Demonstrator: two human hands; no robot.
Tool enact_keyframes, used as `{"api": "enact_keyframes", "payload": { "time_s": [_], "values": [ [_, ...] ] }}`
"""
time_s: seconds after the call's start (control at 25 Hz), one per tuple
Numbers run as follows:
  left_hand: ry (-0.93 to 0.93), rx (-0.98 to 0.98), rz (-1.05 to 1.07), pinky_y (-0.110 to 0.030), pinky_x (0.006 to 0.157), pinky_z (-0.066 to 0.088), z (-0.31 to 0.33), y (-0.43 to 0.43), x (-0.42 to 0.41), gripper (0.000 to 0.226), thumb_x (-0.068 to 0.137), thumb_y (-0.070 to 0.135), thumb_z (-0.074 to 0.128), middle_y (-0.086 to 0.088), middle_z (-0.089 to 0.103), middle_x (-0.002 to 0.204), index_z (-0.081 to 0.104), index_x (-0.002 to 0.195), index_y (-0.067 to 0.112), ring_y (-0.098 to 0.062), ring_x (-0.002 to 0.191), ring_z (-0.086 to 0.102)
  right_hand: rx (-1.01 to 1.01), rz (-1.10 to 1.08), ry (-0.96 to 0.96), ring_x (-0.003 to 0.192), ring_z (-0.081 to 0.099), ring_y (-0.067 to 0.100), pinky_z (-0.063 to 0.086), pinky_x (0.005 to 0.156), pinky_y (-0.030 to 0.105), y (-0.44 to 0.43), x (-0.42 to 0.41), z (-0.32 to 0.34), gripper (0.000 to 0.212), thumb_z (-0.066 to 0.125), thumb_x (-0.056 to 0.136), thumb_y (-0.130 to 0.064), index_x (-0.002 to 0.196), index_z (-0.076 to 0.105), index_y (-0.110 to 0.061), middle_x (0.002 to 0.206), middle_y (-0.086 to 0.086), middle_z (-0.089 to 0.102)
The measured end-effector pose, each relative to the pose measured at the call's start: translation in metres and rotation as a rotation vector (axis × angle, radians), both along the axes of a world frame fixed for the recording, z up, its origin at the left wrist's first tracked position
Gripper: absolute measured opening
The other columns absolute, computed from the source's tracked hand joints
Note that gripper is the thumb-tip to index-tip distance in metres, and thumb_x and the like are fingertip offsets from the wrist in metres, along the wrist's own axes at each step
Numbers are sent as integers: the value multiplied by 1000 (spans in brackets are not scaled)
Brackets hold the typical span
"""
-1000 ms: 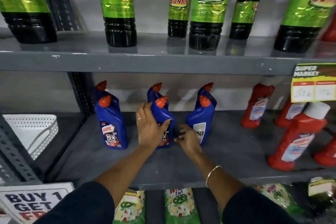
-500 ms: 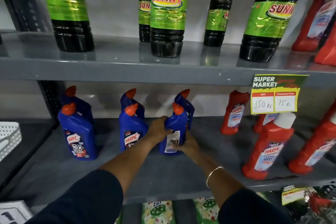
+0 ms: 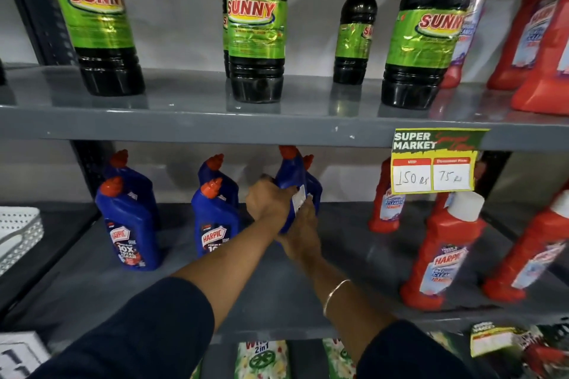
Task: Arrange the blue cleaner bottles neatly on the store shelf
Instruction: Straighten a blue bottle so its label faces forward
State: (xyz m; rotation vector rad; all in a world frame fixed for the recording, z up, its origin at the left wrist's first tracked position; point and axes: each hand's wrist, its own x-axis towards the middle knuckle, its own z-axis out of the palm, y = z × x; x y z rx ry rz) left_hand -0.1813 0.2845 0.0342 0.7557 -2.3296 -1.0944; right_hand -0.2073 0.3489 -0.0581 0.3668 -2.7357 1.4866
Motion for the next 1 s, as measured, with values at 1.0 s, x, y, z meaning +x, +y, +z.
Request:
{"api": "enact_keyframes", "payload": {
  "time_s": [1.0],
  "values": [
    [-122, 291, -643, -28, 83, 53, -82, -36, -18, 47, 72, 1, 72, -15, 65, 114, 55, 115, 1, -24, 104, 62, -146, 301, -447, 117, 56, 31, 44, 103, 52, 66, -55, -21, 65, 75, 63, 10, 122, 54, -6, 126, 18, 61]
  ]
}}
